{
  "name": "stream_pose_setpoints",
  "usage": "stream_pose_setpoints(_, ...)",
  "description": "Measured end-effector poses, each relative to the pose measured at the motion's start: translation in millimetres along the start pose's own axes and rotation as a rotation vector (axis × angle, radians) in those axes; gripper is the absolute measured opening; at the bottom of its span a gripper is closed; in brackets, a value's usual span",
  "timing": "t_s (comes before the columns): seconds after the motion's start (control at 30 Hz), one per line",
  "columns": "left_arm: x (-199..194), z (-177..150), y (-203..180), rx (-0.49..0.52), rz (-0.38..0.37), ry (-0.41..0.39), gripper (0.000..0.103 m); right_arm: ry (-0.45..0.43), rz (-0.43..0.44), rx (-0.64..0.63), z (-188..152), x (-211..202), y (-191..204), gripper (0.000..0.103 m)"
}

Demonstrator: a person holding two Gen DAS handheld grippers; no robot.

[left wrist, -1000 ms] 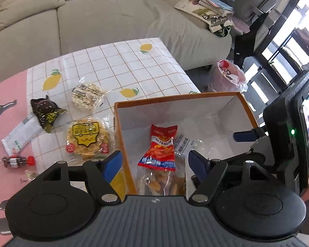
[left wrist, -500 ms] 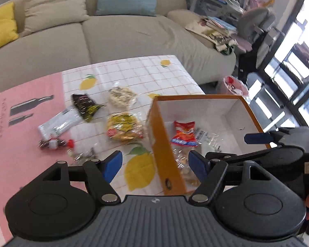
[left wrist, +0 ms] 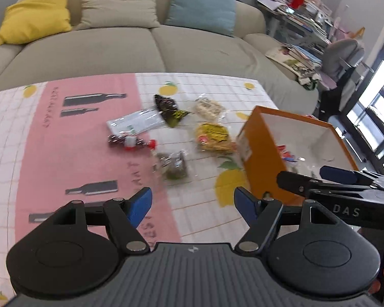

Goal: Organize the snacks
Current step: 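Withdraw both tools from the box toward the remaining snacks, then grasp the clear dried-fruit bag with the left tool while the right tool grasps the yellow waffle packet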

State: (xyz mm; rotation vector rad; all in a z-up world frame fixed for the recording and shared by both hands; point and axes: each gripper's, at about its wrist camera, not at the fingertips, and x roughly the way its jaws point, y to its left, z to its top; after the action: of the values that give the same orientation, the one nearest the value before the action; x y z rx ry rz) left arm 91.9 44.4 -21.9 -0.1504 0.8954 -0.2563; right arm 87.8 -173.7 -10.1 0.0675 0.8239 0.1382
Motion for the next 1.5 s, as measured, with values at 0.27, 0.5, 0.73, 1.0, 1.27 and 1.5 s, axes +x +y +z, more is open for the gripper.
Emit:
stream_pose_setpoints(0.27, 15, -23, 28, -0.076, 0.005, -0.001, 0.082, -0.065, 0.01, -0.076, -36, 17, 30, 0.088)
stream_pose_setpoints(0.5, 37, -10, 33, -0.088, 0.003, 0.012, 0.082, -0.065, 0.009, -0.141, -35, 38, 37, 0.083)
stream_pose_setpoints(0.73, 73, 15, 41, -0.104, 0.018, 0.054, 0.079, -0.046, -0.017, -0.254, -14, 80, 45, 0.074)
stream_pose_setpoints(1.0, 121, 31, 55, -0.199, -0.009, 0.111, 0.077, -0.011, -0.114, -0.251, -1, 131, 47, 0.062)
stream_pose_setpoints(1.27, 167, 37, 61, -0.272, -0.027, 0.19, 0.077, -0.023, -0.181, -0.317, -4, 169, 55, 0.059)
stream_pose_setpoints(1.5, 189, 36, 52, -0.238, 0.008, 0.249, 0.075, -0.01, -0.192, -0.361, -10, 182, 53, 0.059)
